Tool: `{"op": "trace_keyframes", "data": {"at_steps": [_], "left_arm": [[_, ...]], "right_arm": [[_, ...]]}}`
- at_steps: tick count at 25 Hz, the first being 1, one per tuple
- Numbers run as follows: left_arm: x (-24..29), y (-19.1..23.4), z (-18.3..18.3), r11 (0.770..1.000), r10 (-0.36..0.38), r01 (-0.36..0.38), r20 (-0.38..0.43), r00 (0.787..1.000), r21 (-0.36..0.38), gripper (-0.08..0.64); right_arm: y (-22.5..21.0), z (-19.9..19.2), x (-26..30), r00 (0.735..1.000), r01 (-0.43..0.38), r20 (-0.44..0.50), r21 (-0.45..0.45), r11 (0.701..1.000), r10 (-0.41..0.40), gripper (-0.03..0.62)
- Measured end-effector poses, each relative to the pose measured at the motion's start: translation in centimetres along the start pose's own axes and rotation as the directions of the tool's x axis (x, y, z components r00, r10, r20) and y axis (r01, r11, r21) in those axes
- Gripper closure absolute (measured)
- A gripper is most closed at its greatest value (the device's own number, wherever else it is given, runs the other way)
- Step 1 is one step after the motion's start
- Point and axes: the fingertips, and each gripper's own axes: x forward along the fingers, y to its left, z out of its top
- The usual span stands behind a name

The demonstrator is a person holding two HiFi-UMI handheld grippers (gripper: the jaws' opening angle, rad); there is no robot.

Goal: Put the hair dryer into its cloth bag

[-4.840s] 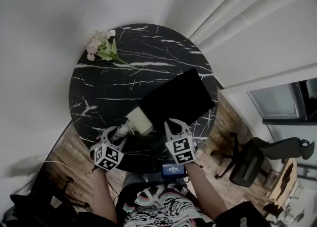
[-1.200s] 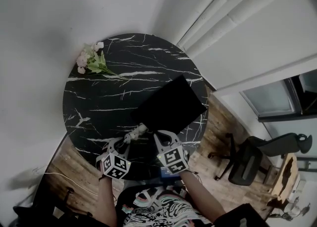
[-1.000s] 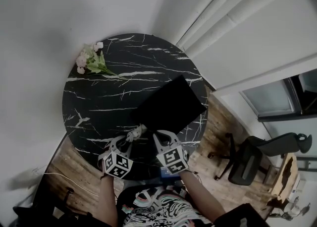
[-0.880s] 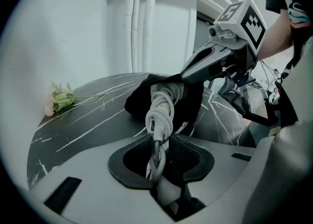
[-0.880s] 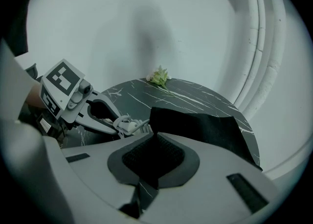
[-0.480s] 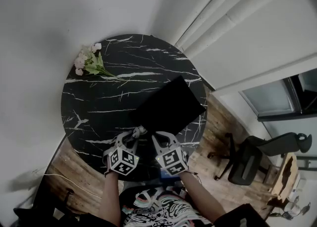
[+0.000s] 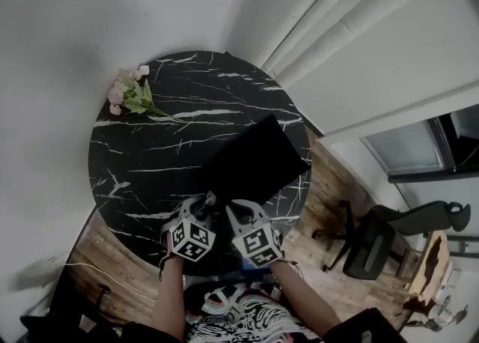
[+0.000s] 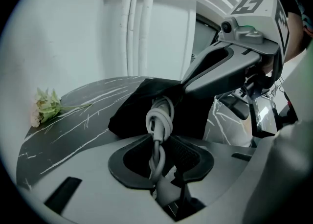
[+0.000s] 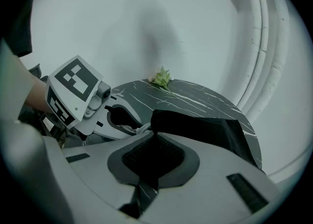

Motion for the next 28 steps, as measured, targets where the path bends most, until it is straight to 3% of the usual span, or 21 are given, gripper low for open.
{"op": "trace_keyframes", "data": {"at_steps": [28], "left_arm": [[4.8,-0.4,4.0,0.999,-0.044,0.044,0.048,0.998,-0.010,0.442]], "right_arm": [[0.5,0.0,0.0,0.997,-0.075,0.010,-0.002,0.997,0.075,0.565]]}}
